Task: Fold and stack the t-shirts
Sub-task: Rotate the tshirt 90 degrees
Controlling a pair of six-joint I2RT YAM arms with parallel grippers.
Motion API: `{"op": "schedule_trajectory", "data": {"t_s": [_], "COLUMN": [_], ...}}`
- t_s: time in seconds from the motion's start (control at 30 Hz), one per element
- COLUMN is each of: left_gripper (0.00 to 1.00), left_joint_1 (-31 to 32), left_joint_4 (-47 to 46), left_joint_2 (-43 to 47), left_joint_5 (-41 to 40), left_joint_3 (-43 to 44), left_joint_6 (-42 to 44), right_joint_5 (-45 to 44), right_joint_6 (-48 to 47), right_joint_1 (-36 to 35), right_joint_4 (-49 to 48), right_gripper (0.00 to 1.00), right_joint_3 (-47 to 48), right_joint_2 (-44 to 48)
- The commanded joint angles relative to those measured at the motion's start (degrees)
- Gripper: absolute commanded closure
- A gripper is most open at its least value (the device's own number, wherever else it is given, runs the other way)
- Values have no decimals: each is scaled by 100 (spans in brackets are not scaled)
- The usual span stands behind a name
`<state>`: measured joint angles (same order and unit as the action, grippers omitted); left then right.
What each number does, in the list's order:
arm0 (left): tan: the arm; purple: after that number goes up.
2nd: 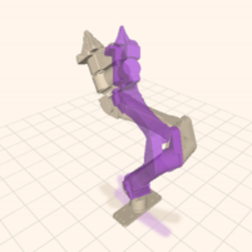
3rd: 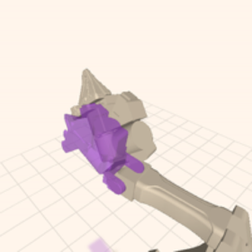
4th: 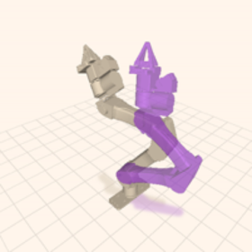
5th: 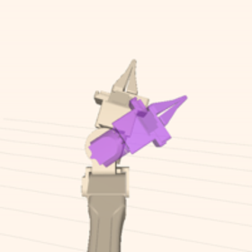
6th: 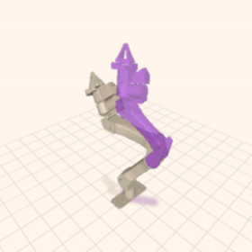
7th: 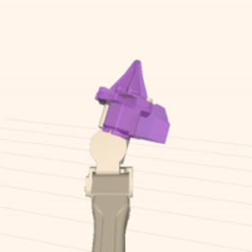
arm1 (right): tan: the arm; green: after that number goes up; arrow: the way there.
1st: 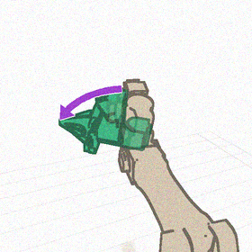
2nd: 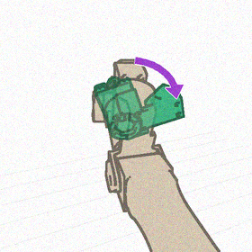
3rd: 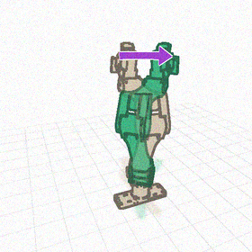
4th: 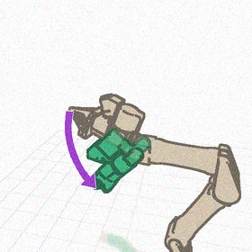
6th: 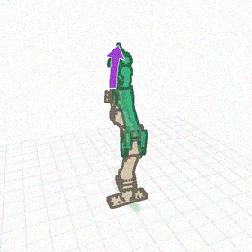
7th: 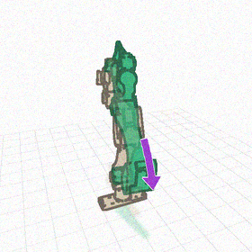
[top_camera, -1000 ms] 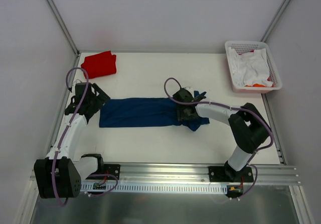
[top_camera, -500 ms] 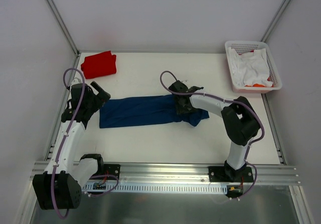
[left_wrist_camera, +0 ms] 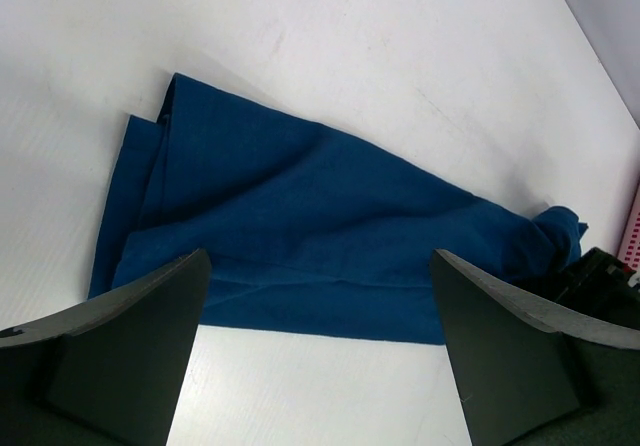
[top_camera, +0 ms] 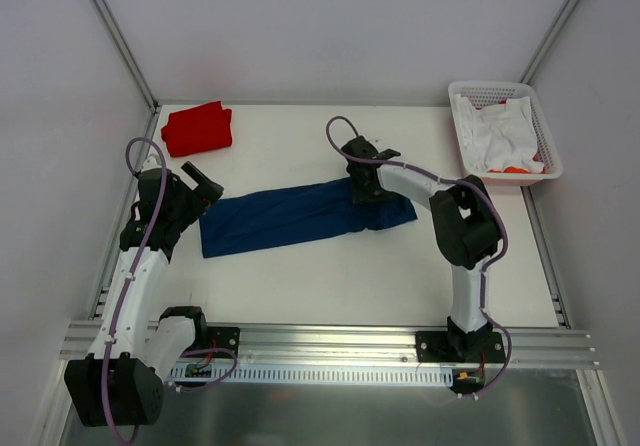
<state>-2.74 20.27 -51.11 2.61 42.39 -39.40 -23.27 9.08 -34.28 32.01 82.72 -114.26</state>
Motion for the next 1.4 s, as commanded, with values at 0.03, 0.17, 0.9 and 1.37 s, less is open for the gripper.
{"op": "schedule_trajectory", "data": {"t_s": [0.03, 0.17, 0.9, 1.37], "left_gripper": [7, 7, 7, 7], "left_joint_1": [-68, -68, -60, -60], "left_joint_4": [-67, -59, -67, -94], "left_joint_2": [66, 22, -4, -346], "left_joint_5": [90, 90, 293, 372], "left_joint_3": [59, 94, -56, -20], "left_joint_6": [134, 134, 160, 169], "right_joint_5": [208, 296, 1419, 3230], "right_joint_6": [-91, -135, -855, -855], "right_joint_1": [220, 413, 976, 1143], "right_joint_4": [104, 104, -1, -1495], "right_gripper": [37, 37, 35, 23], "right_joint_3": [403, 631, 3909, 4367], "right_joint_2": [-263, -474, -2521, -2769]}}
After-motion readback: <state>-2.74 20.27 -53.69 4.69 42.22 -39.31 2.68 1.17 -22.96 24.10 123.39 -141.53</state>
